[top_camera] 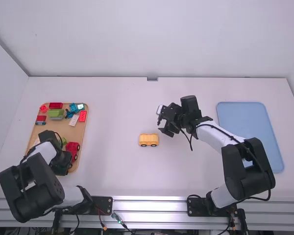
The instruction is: Assemble lego blocks to make yellow taxi
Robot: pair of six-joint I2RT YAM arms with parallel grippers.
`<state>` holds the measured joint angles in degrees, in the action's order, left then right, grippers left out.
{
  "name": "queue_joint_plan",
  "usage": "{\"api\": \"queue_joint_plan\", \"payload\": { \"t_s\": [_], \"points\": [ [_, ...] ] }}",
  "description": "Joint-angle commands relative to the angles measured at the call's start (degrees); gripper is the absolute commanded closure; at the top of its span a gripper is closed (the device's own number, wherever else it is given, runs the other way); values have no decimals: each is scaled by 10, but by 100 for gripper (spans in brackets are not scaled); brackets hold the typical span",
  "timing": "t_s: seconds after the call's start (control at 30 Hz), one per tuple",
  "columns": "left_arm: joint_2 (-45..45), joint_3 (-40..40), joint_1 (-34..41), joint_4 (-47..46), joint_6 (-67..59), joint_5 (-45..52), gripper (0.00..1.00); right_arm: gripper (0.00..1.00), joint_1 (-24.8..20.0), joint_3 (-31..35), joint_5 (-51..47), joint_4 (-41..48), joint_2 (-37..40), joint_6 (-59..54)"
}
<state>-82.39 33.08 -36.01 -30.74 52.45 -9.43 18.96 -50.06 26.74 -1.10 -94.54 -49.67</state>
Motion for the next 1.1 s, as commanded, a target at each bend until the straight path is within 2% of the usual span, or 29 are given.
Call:
{"api": "queue_joint_plan", "payload": {
  "t_s": [0.0,0.4,0.47,0.53,0.6,0.67,1.07],
  "points": [
    [-4,1,0,15,-32,21,61,1,3,-5,6,2,6,1],
    [-4,-33,0,76,-45,39,69,1,2,-5,6,2,6,1],
    [-4,-24,0,70,-57,45,65,1,2,-5,6,2,6,1],
    [-4,-2,0,41,-56,45,56,1,2,-5,6,2,6,1],
    [-4,9,0,27,-56,45,55,1,3,-5,6,2,6,1],
    [-4,19,0,15,-56,45,49,1,3,-5,6,3,6,1],
    [-4,38,0,-6,-56,45,52,1,2,-5,6,3,6,1]
  ]
}}
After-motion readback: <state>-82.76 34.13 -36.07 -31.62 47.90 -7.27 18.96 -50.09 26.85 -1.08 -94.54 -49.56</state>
